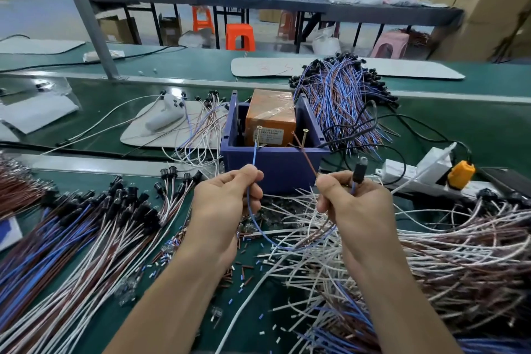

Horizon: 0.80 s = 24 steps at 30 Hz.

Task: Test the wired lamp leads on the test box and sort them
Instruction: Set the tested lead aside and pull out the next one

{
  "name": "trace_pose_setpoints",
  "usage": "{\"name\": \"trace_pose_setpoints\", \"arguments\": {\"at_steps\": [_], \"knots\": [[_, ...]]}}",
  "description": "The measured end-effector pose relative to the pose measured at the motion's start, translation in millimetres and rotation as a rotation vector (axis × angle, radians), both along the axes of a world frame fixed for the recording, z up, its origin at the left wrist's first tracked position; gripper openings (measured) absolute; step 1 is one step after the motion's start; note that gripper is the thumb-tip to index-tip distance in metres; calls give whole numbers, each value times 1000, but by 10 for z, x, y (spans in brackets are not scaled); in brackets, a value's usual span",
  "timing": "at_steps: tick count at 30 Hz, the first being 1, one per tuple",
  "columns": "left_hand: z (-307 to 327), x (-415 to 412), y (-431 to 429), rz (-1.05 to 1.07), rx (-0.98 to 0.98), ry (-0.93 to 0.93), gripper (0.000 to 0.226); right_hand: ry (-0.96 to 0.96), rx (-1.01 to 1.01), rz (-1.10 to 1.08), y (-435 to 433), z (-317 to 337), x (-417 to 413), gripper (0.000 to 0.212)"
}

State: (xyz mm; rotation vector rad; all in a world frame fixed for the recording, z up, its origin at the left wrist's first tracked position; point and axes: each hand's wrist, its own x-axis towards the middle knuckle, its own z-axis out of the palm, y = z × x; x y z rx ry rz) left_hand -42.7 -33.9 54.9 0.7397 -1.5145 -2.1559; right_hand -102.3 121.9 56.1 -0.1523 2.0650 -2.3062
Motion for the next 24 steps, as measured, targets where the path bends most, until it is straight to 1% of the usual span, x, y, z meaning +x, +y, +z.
{"name": "trace_pose_setpoints", "arguments": {"at_steps": [3, 8, 11, 15, 17, 20, 24], "knots": [[-3, 1, 6, 3, -10, 10, 32, 1, 11, 1, 25, -19, 3, 22], [1, 0, 33, -16, -13, 15, 34, 8, 48, -26, 37, -29, 18, 33], [1, 6, 34, -10, -9, 18, 32, 8, 57, -62, 34, -38, 41, 31], [8, 7, 9, -11, -10, 11, 33, 25, 66, -87, 20, -40, 74, 35], [6, -1, -3, 5, -3, 18, 32, 39, 49, -106, 13, -46, 85, 32], [-3, -9, -26, 46, 5, 17, 23, 37, 23, -126, 10, -60, 93, 27], [-14, -4, -23, 84, 2, 17, 21, 34, -25, -103, 4, -42, 113, 33]]}}
